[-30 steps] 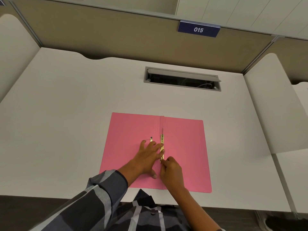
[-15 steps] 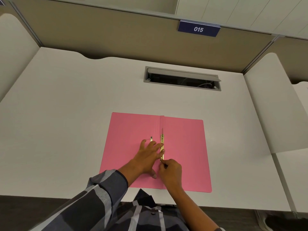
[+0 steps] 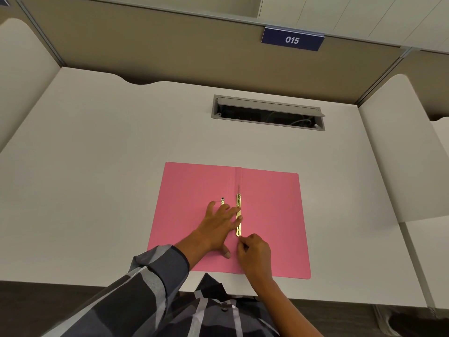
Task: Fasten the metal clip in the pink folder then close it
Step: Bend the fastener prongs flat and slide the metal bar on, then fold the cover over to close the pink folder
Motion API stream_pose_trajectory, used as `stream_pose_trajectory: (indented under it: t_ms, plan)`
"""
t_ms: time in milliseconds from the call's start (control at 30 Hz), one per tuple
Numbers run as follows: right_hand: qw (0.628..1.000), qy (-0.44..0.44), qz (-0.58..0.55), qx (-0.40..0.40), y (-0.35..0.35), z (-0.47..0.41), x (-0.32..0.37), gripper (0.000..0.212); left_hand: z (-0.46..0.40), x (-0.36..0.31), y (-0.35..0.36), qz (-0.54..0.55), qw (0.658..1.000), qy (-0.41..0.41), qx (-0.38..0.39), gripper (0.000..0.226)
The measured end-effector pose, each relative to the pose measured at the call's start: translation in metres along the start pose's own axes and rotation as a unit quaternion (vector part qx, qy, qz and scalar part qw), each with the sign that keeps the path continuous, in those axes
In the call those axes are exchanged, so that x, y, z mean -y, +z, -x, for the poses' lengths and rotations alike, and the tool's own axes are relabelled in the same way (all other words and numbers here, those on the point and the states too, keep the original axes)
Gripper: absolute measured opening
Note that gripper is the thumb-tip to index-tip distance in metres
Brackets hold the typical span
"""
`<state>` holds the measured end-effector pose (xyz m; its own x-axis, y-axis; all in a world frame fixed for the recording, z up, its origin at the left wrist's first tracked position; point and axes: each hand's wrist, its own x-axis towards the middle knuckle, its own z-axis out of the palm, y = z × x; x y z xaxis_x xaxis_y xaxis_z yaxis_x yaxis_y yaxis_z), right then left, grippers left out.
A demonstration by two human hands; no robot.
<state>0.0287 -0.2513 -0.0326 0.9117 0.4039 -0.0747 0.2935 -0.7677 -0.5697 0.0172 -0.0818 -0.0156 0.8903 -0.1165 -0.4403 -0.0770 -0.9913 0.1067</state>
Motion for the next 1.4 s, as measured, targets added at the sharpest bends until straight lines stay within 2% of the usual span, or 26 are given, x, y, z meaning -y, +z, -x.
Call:
stream_pose_trajectory:
  t_ms: [200,467,667,900,967,1033,1167,1233,1267,1400]
  plan:
    - [0.999,-0.039,-0.031,0.019,-0.008,0.002,-0.009,0.004,0.001,0.000,0.001,0.009,1.000,-0.001,0.002,0.121]
    - [0.993,0.085,-0.064,0.040,-0.019,-0.001,-0.019,0.018,0.002,0.000,0.002,0.023,1.000,0.002,0.005,0.119]
    - [0.993,0.095,-0.060,0.037,-0.020,-0.005,-0.031,0.028,0.004,0.001,0.006,0.070,0.998,0.003,-0.003,0.120]
    - [0.986,0.075,-0.127,0.082,-0.021,-0.008,-0.033,0.032,0.009,0.009,0.024,0.148,0.986,0.001,-0.078,0.110]
    - [0.983,0.085,-0.132,0.092,-0.021,-0.010,-0.035,0.035,0.016,0.012,0.027,0.215,0.967,-0.040,-0.128,0.097]
    - [0.981,0.096,-0.131,0.103,-0.020,-0.012,-0.035,0.036,0.025,0.019,0.028,0.289,0.931,-0.114,-0.192,0.077]
    - [0.981,0.100,-0.119,0.116,-0.018,-0.015,-0.034,0.034,0.047,0.048,0.029,0.358,0.823,-0.330,-0.293,0.041]
    - [0.982,0.095,-0.113,0.115,-0.018,-0.016,-0.034,0.034,0.057,0.064,0.029,0.387,0.775,-0.410,-0.287,0.041]
    - [0.983,0.094,-0.110,0.114,-0.018,-0.016,-0.034,0.034,0.061,0.071,0.029,0.398,0.761,-0.437,-0.269,0.046]
    - [0.984,0.092,-0.103,0.113,-0.019,-0.016,-0.034,0.034,0.070,0.086,0.029,0.406,0.740,-0.497,-0.200,0.070]
